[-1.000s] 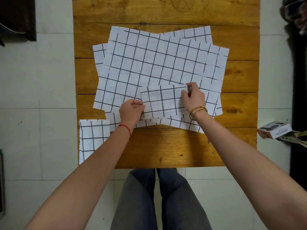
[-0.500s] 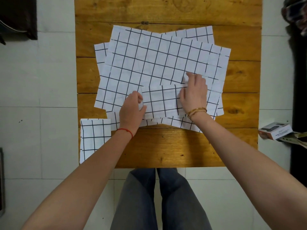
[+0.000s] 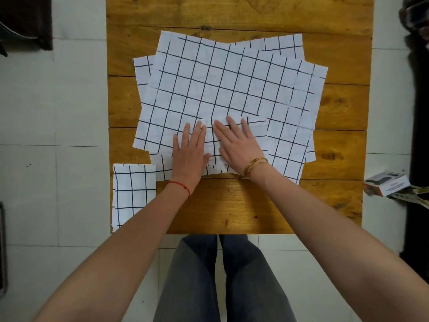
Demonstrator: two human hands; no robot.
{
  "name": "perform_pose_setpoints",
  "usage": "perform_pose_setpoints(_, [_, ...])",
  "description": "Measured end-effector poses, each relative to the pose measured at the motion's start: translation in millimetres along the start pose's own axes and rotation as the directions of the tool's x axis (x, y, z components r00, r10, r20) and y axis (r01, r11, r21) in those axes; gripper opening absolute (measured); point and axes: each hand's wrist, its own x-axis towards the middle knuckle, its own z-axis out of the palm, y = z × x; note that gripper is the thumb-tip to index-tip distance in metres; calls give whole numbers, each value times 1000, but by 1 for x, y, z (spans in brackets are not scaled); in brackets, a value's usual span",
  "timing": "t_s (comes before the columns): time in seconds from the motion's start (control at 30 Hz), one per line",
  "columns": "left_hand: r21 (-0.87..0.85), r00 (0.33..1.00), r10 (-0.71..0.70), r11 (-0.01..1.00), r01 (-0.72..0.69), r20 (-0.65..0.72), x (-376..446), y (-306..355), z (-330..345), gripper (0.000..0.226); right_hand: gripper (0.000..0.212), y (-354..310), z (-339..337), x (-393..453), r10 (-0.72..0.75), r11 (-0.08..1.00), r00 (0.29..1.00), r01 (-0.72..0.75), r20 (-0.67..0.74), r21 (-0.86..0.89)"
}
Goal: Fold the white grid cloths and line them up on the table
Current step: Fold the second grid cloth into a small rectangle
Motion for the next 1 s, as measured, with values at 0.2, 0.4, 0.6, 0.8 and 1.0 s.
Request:
perform_pose_setpoints(0.2, [15, 1000, 5, 1000, -6, 15, 1, -1, 2, 76, 57, 38, 8, -25, 215, 971, 976, -211, -31, 109])
perform_pose_setpoints(0.4, [27, 1000, 12, 1000, -12, 16, 0, -1, 1, 76, 59, 57, 10, -39, 322, 936, 946, -310, -46, 167])
perform_pose_setpoints(0.6, [53, 995, 94, 994, -92, -45, -16, 0, 0, 69, 56, 32, 1, -45, 189, 975, 975, -173, -113, 138])
perform_pose_setpoints(0.8, [85, 978, 201, 977, -196, -50, -61, -3, 17, 59, 55, 0, 10, -60, -69, 995, 997, 72, -33, 69])
perform_pose_setpoints(1.0, [99, 988, 153, 983, -155, 28, -74, -1, 26, 60, 59, -14, 25, -66, -114, 993, 991, 113, 69, 26])
